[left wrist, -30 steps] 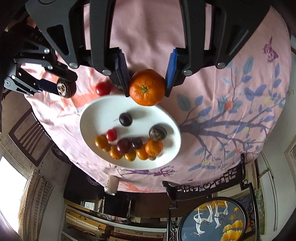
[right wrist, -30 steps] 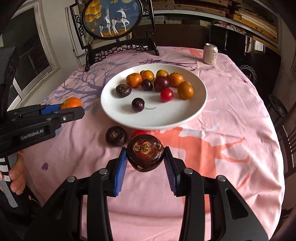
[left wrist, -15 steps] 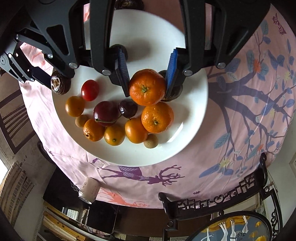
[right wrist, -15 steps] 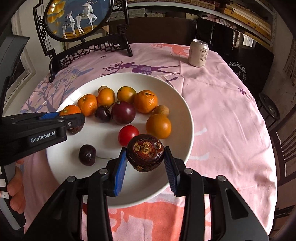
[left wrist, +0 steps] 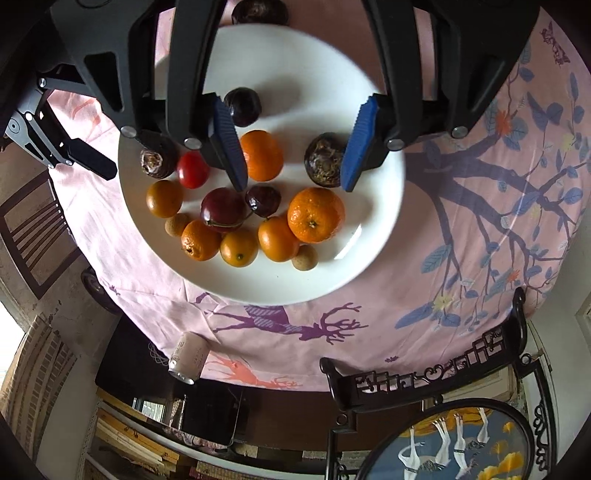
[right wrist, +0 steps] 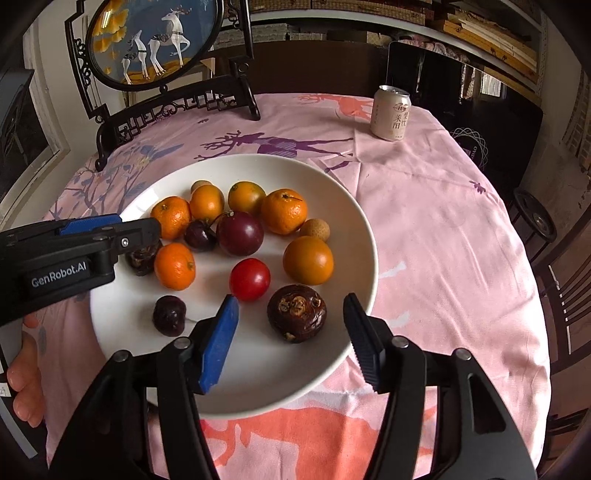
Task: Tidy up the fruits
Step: 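Release the mandarin on the plate with the left tool while the right tool releases the brown fruit, then move both open tools back to the last fruits on the cloth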
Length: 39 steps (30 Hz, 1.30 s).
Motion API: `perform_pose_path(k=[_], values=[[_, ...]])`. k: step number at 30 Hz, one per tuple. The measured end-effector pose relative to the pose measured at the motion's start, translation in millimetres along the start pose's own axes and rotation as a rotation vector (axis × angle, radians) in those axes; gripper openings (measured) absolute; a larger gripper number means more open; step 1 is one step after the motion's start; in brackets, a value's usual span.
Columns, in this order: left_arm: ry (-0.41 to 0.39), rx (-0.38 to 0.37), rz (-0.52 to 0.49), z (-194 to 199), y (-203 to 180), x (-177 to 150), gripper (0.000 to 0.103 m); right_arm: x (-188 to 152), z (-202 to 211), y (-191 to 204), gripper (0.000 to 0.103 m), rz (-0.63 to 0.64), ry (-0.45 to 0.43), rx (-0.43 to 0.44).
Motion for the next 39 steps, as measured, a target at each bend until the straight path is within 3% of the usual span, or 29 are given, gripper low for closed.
perform_pose_path(k=[4,8,14,22,27,29,30,39], values=[[-0.059,-0.018,-0.003,47.6,13.8,-28.2,0.07,-24.1,38.2,9.6,0.06,0.009,-0.022,0.051],[-0.114,-0.013,-0.012,83.8,24.4,-77.4,0.076,-65.0,67.4,25.7,0.061,0.015,-0.036,0.108],[-0.065,-0.014,0.002,86.2,38.7,-118.9,0.076,-95.9,61.8,44.9,0.061,0.021,0.037,0.11],[-0.049,-0.024,0.037,89.0,52.9,-132.1,0.077,-89.6,34.3,53.8,0.059,0.042,0.041,0.049],[-0.042,-0.025,0.049,91.0,57.4,-135.5,0.077,-82.6,13.4,59.0,0.051,0.047,0.063,0.09],[-0.031,-0.029,0.048,88.8,55.6,-136.1,0.077,-78.7,3.1,62.5,0.031,0.056,0.072,0.092],[-0.025,-0.033,0.045,87.5,53.4,-136.2,0.077,-77.9,-1.0,63.2,0.031,0.052,0.083,0.107],[0.04,-0.062,-0.03,57.6,8.1,-132.4,0.078,-97.9,52.7,34.6,0.031,0.008,0.037,0.089]])
Point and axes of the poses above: each gripper's, at about its wrist camera, not at the fingertips, and z roughly against the way its jaws point, y to its left, x to its top, the point moved 1 cm from there along -z, roughly the way its jaws point
